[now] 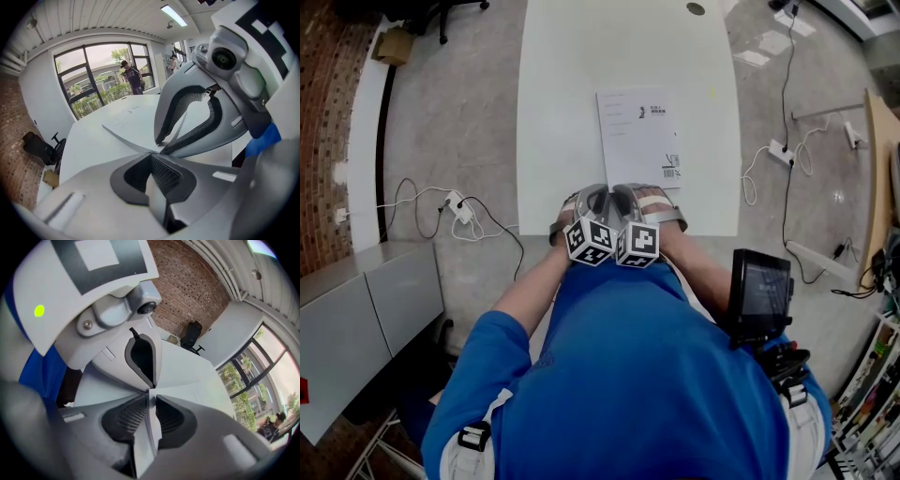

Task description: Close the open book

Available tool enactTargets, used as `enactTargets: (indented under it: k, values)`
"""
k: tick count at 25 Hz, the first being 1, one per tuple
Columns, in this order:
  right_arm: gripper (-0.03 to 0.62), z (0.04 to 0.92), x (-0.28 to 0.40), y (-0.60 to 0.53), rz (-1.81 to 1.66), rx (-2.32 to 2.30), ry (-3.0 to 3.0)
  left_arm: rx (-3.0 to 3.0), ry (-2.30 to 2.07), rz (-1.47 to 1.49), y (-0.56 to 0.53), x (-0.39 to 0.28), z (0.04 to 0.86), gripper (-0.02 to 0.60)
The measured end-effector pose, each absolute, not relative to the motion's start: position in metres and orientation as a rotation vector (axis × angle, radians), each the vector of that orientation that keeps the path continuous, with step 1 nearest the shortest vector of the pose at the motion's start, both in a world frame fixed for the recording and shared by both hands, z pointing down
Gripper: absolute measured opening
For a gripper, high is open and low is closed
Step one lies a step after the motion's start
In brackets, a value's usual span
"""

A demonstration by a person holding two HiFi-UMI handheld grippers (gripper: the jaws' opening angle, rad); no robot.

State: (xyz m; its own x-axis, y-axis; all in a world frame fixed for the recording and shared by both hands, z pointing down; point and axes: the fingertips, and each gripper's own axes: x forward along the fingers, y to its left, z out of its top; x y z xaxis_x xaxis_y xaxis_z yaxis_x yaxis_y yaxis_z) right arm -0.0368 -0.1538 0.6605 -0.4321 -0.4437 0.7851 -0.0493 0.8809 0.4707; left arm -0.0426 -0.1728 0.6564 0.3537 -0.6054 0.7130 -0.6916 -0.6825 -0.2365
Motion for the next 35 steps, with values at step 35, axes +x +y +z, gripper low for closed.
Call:
enactTargets:
  k: [35]
  values:
    - [0.017, 0.584, -0.011, -0.191, -0.074, 0.66, -2.226, 2.569, -1.131, 1.331, -0.184, -0.028, 0.66, 0.005]
